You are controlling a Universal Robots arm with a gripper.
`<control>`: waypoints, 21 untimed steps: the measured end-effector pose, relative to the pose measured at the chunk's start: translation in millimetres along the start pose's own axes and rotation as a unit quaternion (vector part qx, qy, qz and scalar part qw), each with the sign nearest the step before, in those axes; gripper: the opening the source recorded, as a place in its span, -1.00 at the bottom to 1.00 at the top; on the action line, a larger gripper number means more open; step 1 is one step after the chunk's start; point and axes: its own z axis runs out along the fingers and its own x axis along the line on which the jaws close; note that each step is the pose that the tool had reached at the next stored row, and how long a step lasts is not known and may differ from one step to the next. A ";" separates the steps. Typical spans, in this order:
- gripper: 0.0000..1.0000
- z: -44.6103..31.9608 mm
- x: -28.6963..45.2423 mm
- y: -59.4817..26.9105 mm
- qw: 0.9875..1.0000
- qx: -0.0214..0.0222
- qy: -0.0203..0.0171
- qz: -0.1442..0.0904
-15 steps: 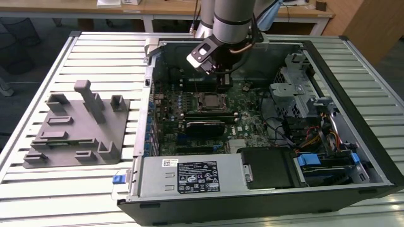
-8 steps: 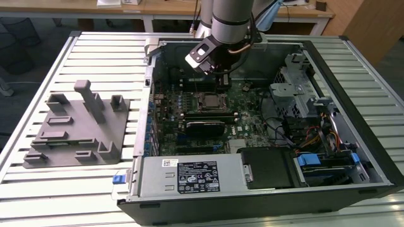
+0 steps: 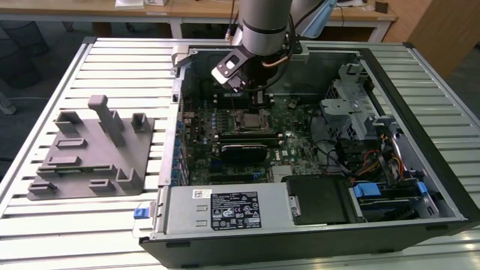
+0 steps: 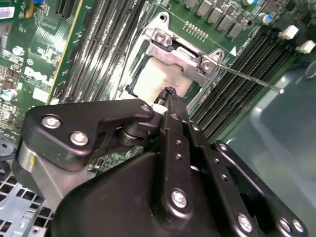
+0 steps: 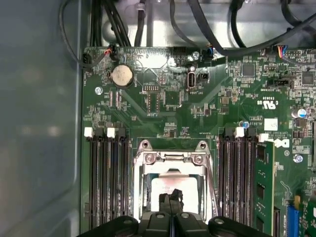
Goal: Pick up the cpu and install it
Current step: 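Close the cpu cover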
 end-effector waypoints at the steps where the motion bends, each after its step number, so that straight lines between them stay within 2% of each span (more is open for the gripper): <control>1: -0.79 0.1 0.0 0.0 1.000 0.000 0.000 0.000; 7: -0.79 1.1 0.0 -1.6 1.000 0.000 0.000 0.000; 15: -0.79 3.7 -0.5 -15.3 1.000 0.000 0.000 0.000; 21: -0.79 8.0 -0.6 -18.8 1.000 0.000 0.000 0.000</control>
